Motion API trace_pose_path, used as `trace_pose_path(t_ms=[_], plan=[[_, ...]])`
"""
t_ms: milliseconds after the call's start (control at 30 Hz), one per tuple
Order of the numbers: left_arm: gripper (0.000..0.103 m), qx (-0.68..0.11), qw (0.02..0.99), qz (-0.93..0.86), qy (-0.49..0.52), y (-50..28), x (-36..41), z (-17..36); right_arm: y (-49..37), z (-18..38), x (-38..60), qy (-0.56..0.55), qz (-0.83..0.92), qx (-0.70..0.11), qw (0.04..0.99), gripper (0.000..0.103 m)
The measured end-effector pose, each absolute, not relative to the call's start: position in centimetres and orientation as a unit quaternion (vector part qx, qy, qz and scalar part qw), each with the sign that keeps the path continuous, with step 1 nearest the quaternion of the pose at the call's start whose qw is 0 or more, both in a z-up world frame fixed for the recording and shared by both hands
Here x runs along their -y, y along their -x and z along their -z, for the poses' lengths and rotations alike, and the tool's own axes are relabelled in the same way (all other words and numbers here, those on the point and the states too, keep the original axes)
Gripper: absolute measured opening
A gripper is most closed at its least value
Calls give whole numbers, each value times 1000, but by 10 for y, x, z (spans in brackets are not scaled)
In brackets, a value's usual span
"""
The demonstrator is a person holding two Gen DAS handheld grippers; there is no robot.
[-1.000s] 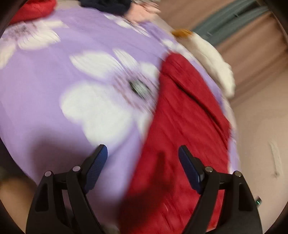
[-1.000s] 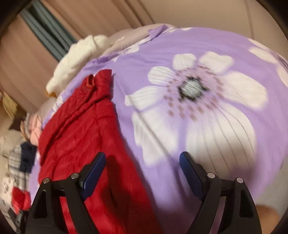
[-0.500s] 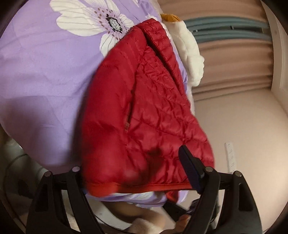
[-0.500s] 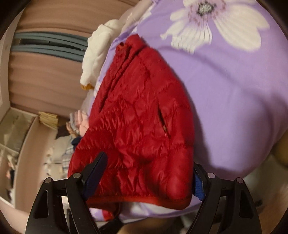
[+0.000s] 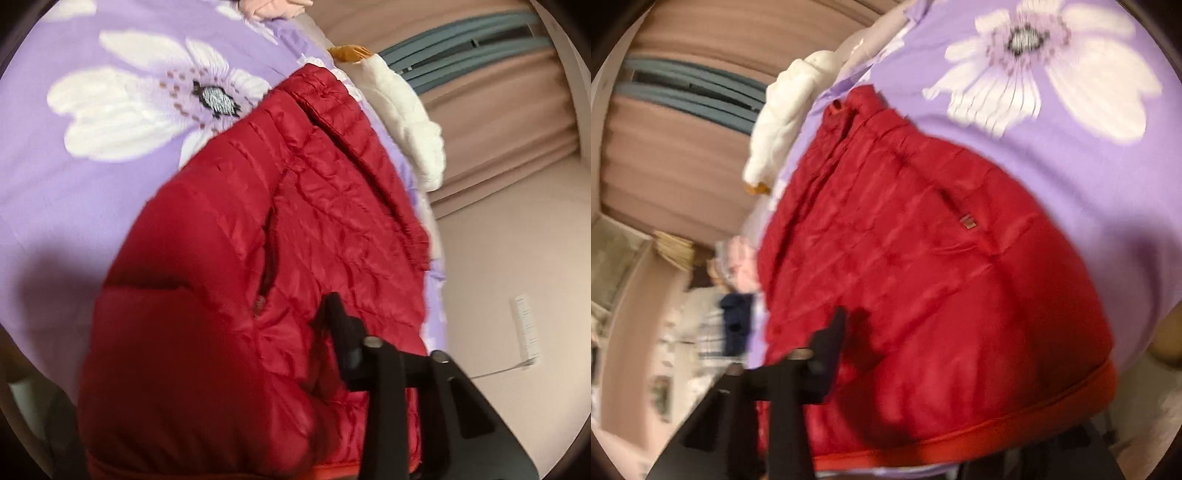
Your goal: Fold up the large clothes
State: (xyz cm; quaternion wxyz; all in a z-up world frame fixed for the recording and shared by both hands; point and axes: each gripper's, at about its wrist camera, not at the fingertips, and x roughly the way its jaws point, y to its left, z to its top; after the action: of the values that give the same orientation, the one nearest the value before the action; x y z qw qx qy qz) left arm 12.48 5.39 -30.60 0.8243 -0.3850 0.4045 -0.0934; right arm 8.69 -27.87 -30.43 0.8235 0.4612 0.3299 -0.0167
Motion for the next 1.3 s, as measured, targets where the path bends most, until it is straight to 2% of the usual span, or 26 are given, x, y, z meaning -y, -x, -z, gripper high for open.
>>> trace_pose_path(t_ms=[100, 267, 667, 800, 933, 1100, 1200, 1267, 1300], plan=[[22, -402, 843, 70, 349, -127, -46, 302, -89, 300, 275, -428, 31, -329, 841, 19], [14, -367, 886, 57, 278, -116, -43, 281, -72, 284, 277, -376, 39, -307, 873, 15], [14, -204, 949, 96, 220, -70, -43, 179, -13, 186, 281, -331, -2, -158, 930, 14], [14, -176, 961, 95, 191, -65, -37, 162, -2, 164, 273, -287, 9, -123, 950, 14], [15, -181, 964, 86, 173, -76, -32, 160, -16, 164, 271, -271, 23, -124, 954, 14], [18, -170, 969, 81, 158, -118, -27, 149, -50, 150, 271, -237, 21, -114, 965, 14], [22, -169, 967, 79, 170, -170, -23, 137, -91, 135, 275, -232, 8, -112, 966, 16], [35, -189, 964, 65, 176, -219, -18, 133, -133, 125, 276, -213, 8, -122, 969, 24], [40, -201, 962, 61, 174, -236, -15, 131, -156, 123, 276, -202, 15, -134, 970, 33]])
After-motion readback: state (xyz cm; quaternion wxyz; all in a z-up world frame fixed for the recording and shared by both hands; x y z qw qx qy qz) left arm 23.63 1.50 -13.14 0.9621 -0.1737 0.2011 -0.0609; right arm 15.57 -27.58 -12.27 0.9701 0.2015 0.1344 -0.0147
